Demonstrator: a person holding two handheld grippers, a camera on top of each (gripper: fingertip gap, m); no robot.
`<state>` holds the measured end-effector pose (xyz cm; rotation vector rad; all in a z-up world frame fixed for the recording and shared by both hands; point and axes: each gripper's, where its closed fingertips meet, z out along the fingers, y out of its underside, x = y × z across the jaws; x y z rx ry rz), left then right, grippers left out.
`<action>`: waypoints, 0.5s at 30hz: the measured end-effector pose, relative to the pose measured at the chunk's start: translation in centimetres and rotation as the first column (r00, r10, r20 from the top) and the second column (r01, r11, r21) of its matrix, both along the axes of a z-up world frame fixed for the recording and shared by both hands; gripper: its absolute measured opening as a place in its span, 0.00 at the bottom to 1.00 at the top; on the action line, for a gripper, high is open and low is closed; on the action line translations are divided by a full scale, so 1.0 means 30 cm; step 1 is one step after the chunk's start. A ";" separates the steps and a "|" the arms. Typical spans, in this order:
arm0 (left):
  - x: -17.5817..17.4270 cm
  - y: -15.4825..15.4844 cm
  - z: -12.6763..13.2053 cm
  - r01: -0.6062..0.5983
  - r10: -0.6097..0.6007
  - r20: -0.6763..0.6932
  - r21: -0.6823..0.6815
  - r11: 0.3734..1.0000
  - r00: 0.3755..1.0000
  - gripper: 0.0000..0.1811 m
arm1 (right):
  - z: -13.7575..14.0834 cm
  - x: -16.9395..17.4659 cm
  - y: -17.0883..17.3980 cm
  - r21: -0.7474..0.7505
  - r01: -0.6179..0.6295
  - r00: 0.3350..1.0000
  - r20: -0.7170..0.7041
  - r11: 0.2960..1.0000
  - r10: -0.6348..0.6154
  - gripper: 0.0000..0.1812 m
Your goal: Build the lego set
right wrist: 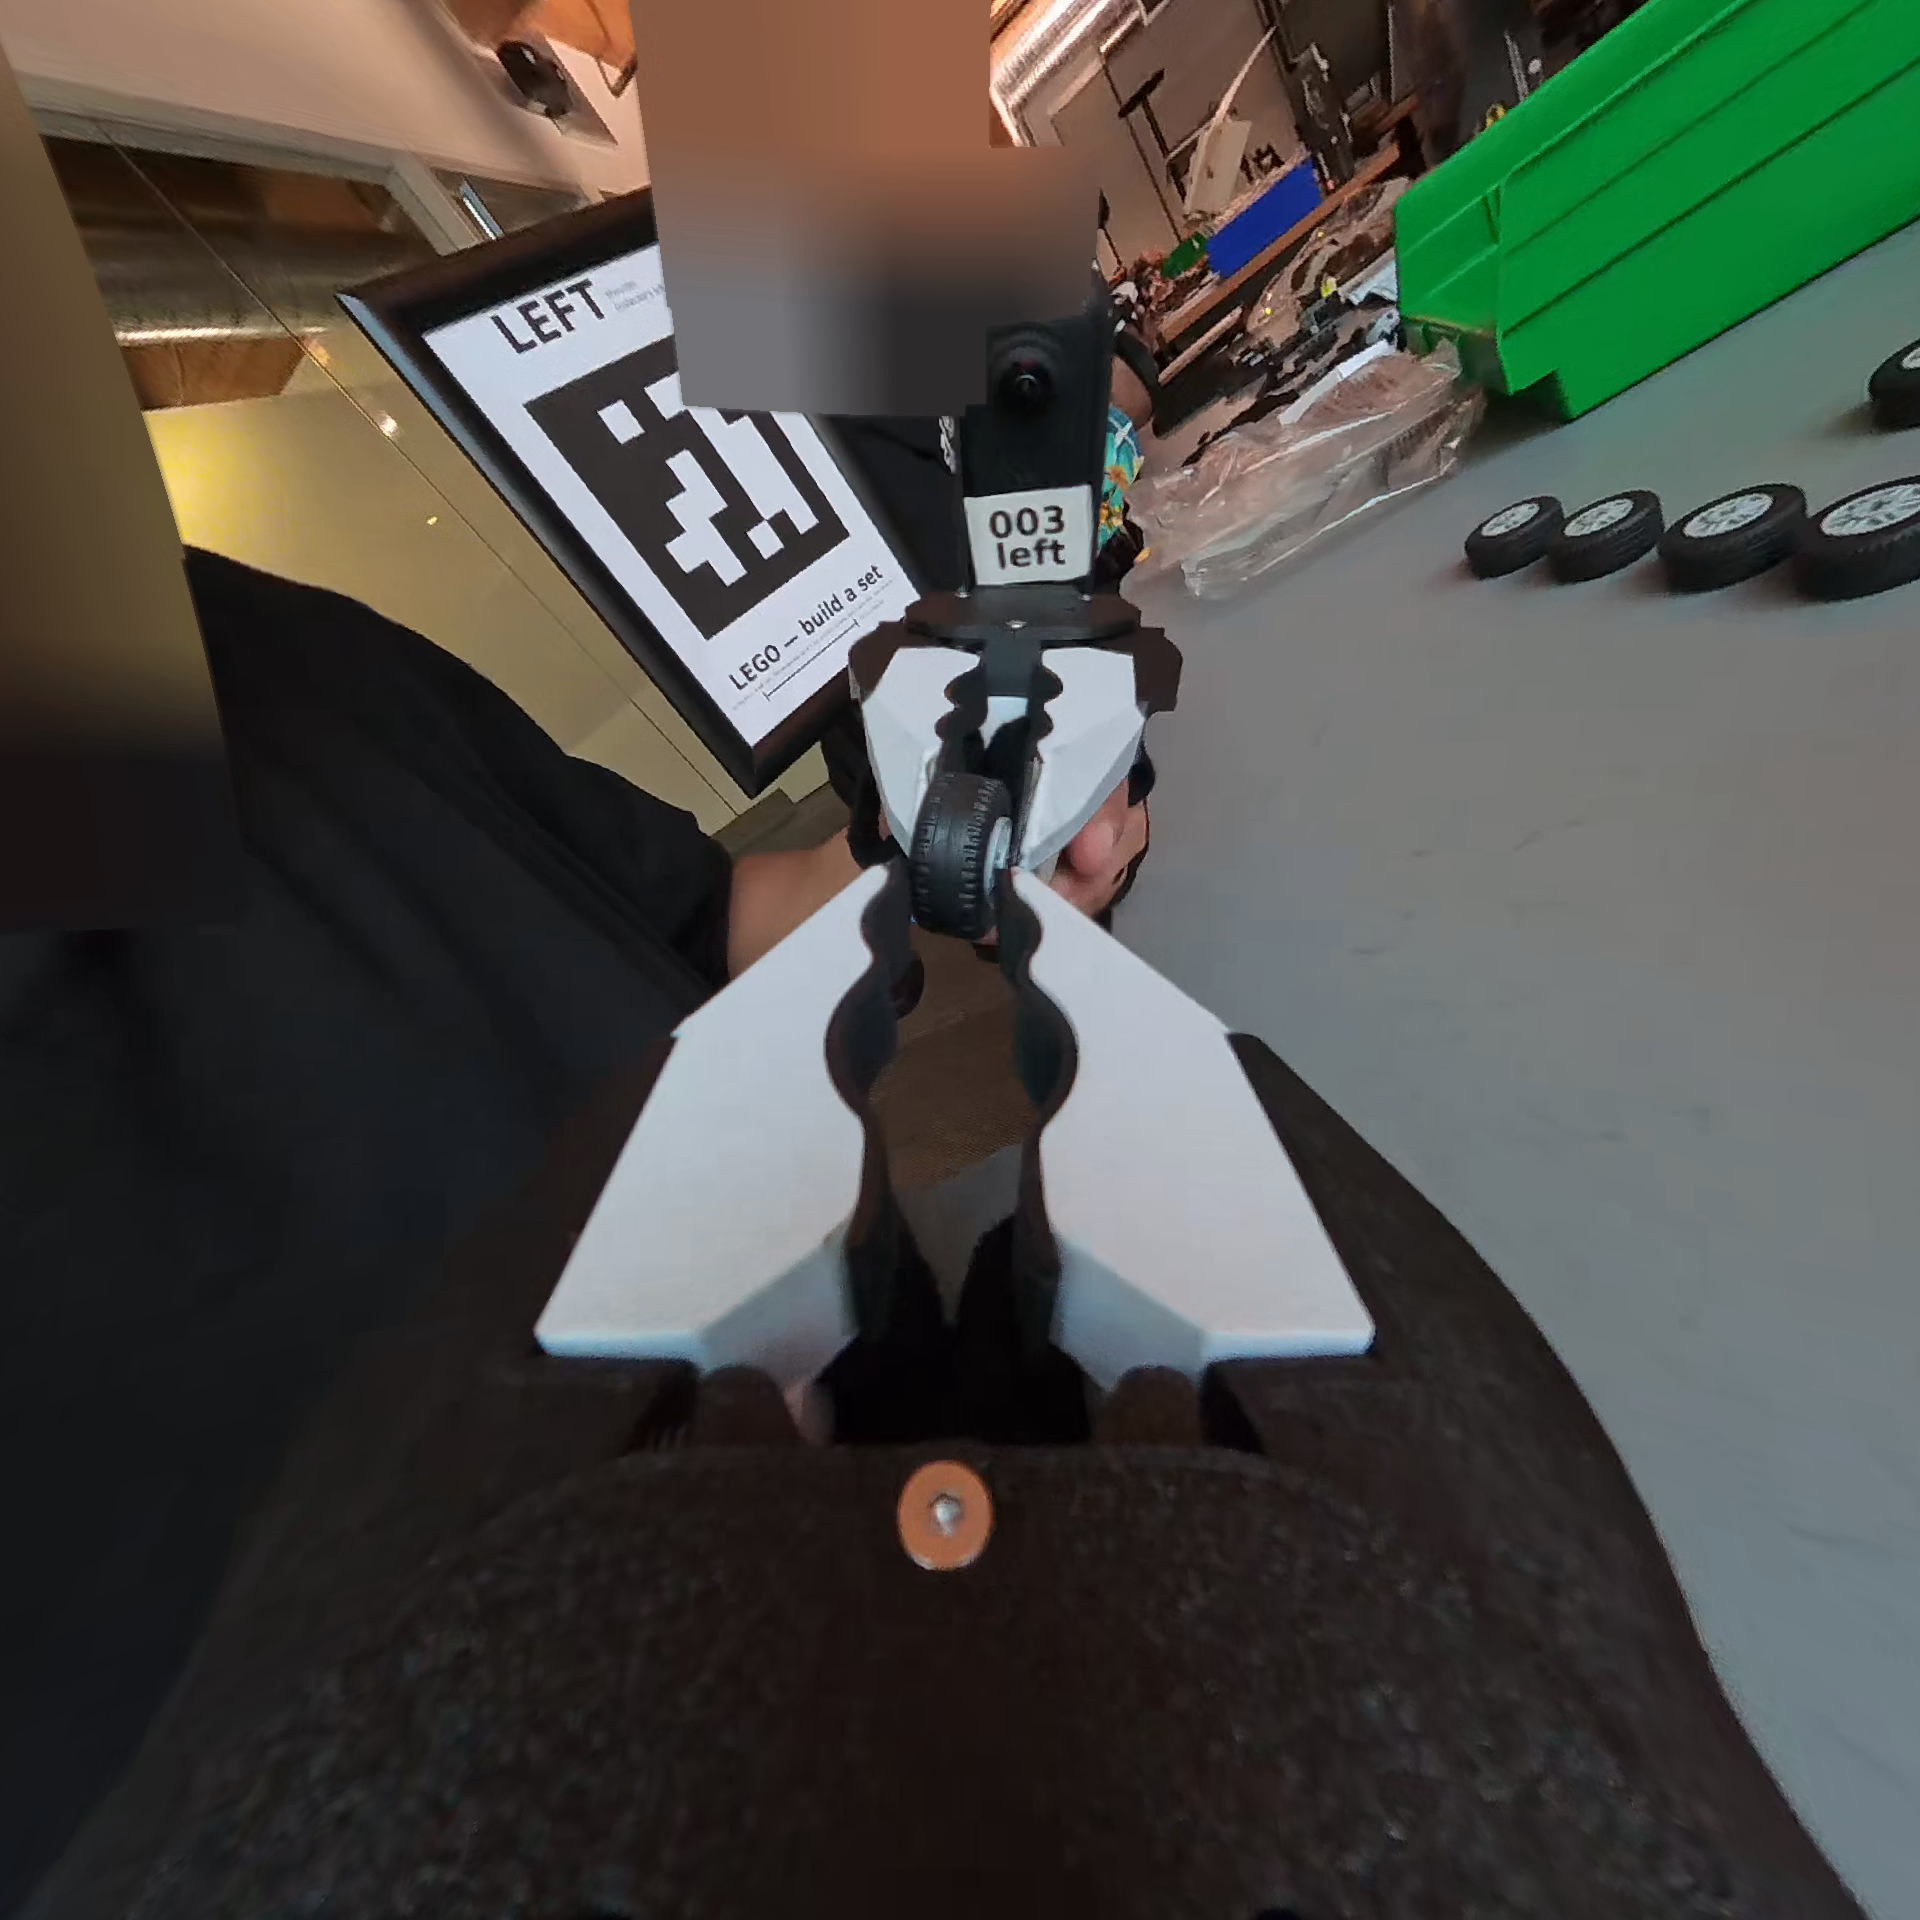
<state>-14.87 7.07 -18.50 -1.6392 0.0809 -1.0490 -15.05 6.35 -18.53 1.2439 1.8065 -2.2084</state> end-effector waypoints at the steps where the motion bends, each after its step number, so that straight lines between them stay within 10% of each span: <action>1: 0.005 -0.004 0.004 0.015 -0.015 0.013 0.001 1.000 1.000 0.07 | 0.002 0.006 -0.003 0.002 -0.016 1.000 -0.001 1.000 0.016 0.08; 8: 0.034 -0.019 0.049 0.119 -0.119 0.236 0.013 0.993 0.964 0.07 | 0.047 0.033 -0.005 -0.314 -0.133 0.974 0.132 0.940 0.182 0.08; 15: -0.029 0.028 -0.020 -0.091 0.089 -0.063 -0.030 0.995 0.994 0.07 | -0.013 -0.037 0.043 -0.016 0.058 0.998 0.032 0.998 -0.058 0.07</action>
